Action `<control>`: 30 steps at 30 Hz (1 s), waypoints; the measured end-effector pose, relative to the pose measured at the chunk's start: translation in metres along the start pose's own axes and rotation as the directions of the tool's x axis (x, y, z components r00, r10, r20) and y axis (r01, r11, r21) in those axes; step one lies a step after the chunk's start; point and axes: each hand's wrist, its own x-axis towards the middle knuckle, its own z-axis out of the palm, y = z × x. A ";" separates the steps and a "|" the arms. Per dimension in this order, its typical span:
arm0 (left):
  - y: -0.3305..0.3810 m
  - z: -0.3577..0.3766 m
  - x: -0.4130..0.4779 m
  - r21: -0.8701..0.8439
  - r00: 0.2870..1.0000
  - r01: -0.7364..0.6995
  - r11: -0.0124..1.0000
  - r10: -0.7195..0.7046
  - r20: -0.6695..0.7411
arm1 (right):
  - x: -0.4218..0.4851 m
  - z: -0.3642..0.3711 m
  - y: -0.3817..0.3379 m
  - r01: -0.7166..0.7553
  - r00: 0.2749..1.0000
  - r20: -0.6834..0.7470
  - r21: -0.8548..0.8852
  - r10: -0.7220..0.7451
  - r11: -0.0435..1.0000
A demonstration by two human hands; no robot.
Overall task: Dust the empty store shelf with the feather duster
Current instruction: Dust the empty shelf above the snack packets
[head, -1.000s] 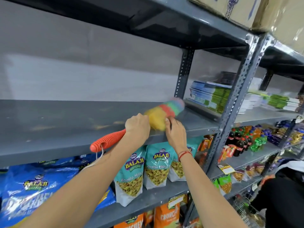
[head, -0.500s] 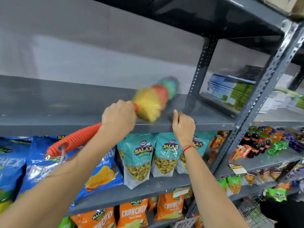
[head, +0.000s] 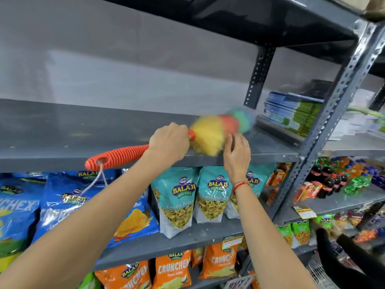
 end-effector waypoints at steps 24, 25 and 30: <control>-0.044 0.003 -0.047 0.039 0.973 0.230 0.972 -0.229 -0.036 | -0.019 0.036 -0.073 0.278 0.960 -0.021 -0.007 -0.278 0.961; -0.046 0.003 -0.046 0.038 0.971 0.238 0.971 -0.237 -0.021 | -0.019 0.038 -0.078 0.280 0.960 0.000 -0.001 -0.280 0.960; -0.069 -0.023 -0.057 0.109 0.899 0.438 0.893 -0.434 -0.052 | -0.029 0.044 -0.085 0.287 0.957 0.050 -0.058 -0.284 0.956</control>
